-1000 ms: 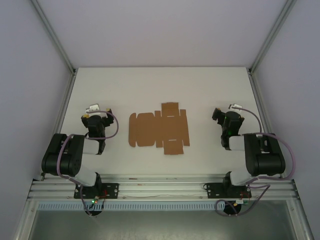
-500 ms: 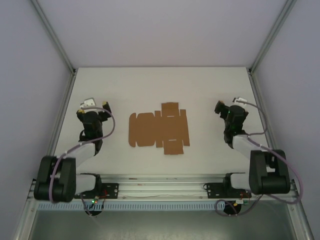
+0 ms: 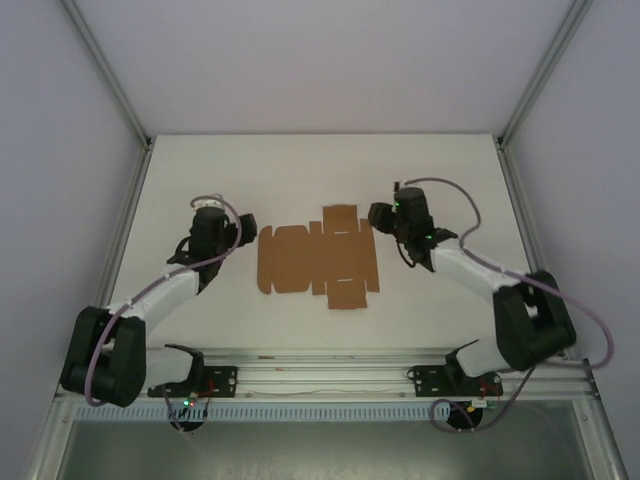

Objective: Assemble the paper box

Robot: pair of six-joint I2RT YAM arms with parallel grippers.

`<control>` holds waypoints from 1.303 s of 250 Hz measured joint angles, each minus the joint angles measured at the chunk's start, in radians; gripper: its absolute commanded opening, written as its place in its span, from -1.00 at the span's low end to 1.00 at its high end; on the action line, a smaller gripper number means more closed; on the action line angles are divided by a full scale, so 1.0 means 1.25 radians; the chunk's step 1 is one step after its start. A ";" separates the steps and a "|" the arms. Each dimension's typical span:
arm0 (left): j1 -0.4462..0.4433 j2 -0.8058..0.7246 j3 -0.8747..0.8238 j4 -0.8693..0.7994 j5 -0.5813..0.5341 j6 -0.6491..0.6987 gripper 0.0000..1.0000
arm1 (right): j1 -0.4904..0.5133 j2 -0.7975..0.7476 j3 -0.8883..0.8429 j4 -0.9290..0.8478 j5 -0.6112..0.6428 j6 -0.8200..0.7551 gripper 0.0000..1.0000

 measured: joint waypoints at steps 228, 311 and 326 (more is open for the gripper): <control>0.005 0.259 0.077 -0.011 0.471 -0.079 0.97 | 0.013 0.269 0.073 -0.038 -0.073 0.178 -0.61; -0.010 0.226 0.046 0.122 0.592 -0.143 0.94 | 0.014 0.264 0.060 -0.020 -0.069 0.178 -0.61; -0.010 0.203 0.038 0.144 0.593 -0.157 0.90 | 0.014 0.263 0.058 -0.017 -0.068 0.178 -0.61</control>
